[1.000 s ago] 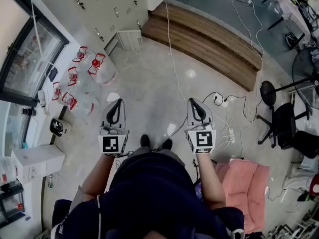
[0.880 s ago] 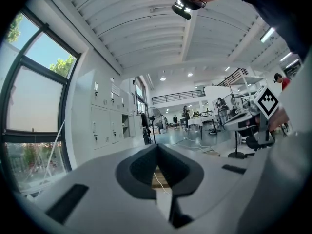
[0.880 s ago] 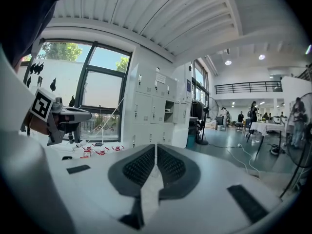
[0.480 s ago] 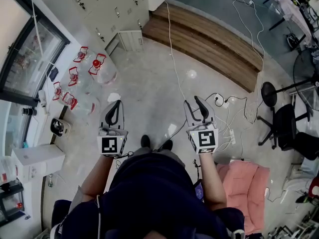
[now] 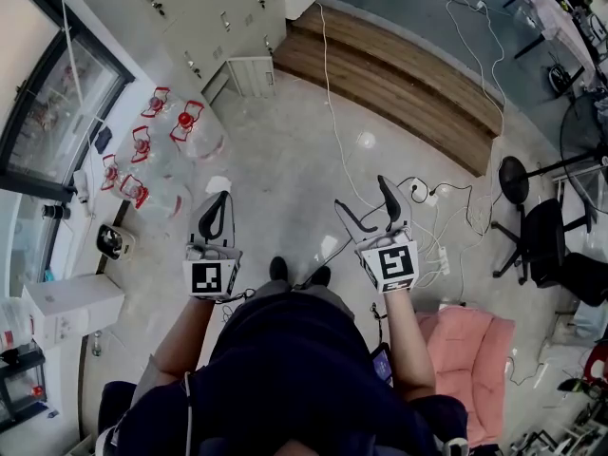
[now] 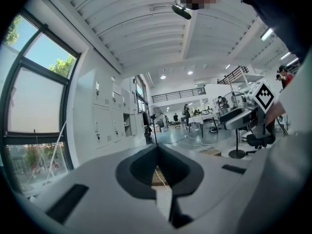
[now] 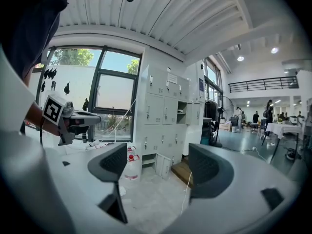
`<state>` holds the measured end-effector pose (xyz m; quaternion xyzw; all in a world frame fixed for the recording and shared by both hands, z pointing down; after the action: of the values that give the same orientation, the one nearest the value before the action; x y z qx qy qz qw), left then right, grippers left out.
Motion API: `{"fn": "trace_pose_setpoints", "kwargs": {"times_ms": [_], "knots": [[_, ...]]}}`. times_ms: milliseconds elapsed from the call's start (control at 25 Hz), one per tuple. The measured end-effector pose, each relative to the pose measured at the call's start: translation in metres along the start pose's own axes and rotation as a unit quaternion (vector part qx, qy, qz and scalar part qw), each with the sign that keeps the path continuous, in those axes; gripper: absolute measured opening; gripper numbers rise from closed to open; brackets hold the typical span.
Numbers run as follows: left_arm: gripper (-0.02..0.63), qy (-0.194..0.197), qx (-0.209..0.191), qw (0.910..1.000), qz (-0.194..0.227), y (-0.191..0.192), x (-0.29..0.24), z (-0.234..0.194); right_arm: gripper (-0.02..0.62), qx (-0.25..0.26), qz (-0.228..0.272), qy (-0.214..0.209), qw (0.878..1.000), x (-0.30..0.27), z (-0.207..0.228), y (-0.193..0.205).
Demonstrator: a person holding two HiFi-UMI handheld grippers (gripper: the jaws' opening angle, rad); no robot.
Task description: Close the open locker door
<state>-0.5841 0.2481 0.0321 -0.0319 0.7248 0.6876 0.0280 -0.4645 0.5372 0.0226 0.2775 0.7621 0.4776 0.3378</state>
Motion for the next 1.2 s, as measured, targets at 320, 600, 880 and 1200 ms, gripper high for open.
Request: {"fn": "trace_pose_setpoints", "kwargs": {"times_ms": [320,600,880,1200], "knots": [[0.003,0.025,-0.007,0.9997,0.002,-0.002,-0.002,-0.020,0.437,0.007,0.007,-0.014,1.000,-0.021,-0.013,-0.016],[0.003,0.050,0.009,0.9985,0.018,-0.002,-0.006,-0.046,0.439,0.008,0.015,-0.011,1.000,-0.055,-0.039,-0.030],[0.003,0.028,0.015,0.9994,0.016,-0.001,-0.017,-0.072,0.437,0.005,0.020,-0.016,1.000,-0.088,-0.038,-0.034],[0.003,-0.006,-0.002,1.0000,-0.008,0.005,-0.062,-0.084,0.436,0.001,0.024,-0.031,0.999,-0.140,0.008,-0.020]]}}
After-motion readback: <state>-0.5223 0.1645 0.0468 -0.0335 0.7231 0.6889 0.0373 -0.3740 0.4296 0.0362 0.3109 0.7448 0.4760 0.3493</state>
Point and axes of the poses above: the fingertips, and each gripper's own axes: x backward along the fingers, z to its right, y out of its underside, the point moved 8 cm from there along x, backward along the fingers, and after that the axes turned 12 degrees about x, right-handed, at the moved point
